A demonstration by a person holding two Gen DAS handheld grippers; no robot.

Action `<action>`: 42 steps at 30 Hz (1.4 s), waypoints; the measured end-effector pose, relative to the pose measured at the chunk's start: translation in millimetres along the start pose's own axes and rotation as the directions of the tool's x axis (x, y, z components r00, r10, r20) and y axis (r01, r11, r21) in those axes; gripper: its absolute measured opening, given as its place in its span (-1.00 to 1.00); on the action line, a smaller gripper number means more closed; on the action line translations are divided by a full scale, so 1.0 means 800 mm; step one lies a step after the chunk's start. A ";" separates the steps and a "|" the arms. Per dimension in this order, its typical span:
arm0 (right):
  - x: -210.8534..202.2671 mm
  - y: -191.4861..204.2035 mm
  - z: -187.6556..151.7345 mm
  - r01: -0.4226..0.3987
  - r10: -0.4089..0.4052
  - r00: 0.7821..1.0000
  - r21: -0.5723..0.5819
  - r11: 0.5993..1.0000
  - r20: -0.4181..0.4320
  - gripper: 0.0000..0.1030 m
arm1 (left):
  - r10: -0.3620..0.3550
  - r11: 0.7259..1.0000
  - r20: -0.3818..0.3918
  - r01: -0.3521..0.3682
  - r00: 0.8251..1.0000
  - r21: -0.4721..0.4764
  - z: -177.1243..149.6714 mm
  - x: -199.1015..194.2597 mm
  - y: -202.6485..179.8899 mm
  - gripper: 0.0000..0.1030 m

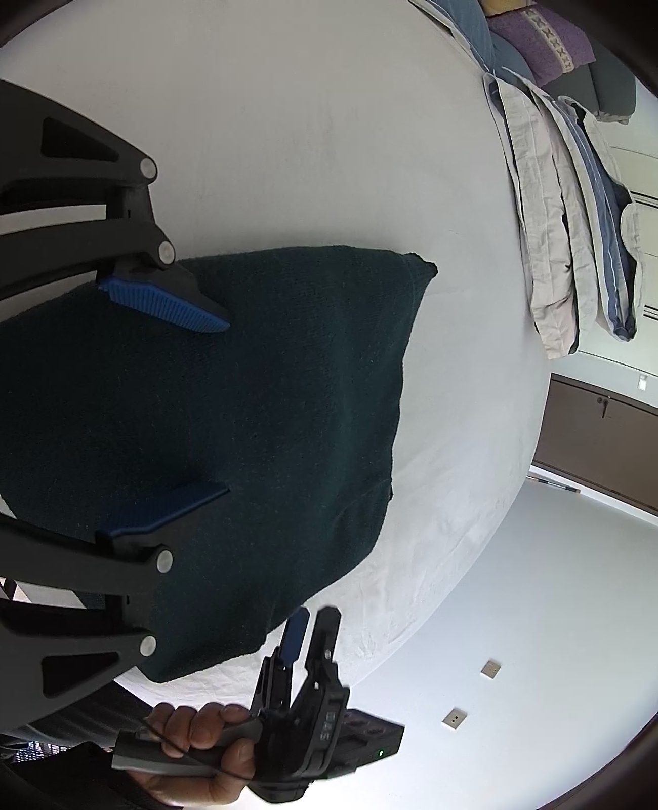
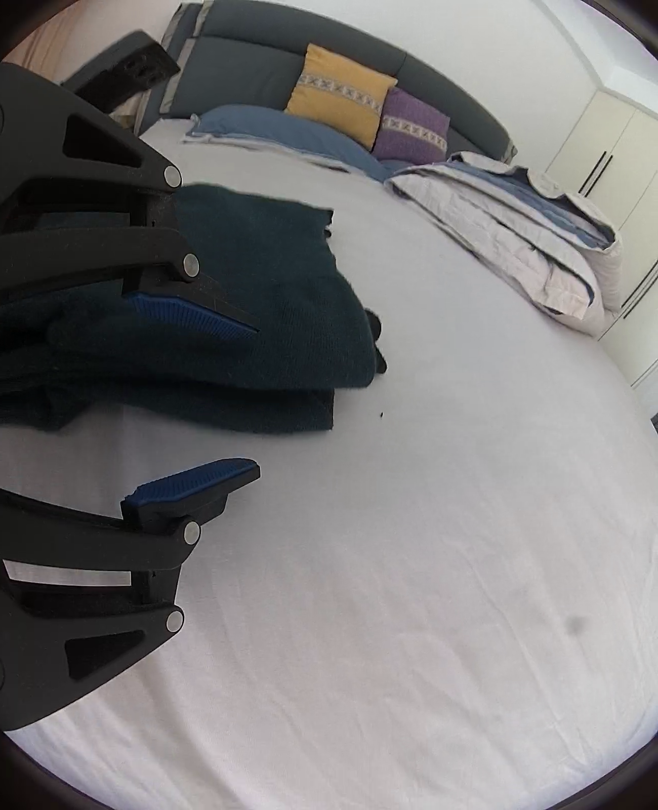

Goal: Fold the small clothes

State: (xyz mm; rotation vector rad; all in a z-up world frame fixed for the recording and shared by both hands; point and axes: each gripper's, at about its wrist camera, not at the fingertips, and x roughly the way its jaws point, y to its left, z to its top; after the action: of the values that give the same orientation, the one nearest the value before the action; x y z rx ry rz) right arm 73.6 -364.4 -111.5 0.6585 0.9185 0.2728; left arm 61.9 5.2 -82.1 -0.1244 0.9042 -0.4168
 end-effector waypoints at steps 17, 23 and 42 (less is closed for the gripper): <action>-0.032 0.014 -0.099 -0.123 0.114 0.990 -0.116 0.986 -0.085 -0.10 | 0.046 0.999 0.056 -0.046 0.997 0.001 -0.027 -0.037 -0.014 0.35; -0.078 0.034 -0.127 -0.100 0.091 0.994 -0.208 0.973 -0.055 -0.05 | 0.116 0.991 0.194 -0.126 0.974 0.040 -0.031 -0.091 -0.030 0.78; -0.161 0.064 -0.153 0.106 -0.053 0.987 -0.361 0.927 0.152 -0.04 | 0.379 0.896 0.533 -0.444 0.757 -0.006 -0.028 -0.224 -0.067 1.00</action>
State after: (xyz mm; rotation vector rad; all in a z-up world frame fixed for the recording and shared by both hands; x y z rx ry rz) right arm -98.4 -337.1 -48.3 0.2874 0.7310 0.3123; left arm -69.0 29.4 50.9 0.0773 0.3402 -0.0081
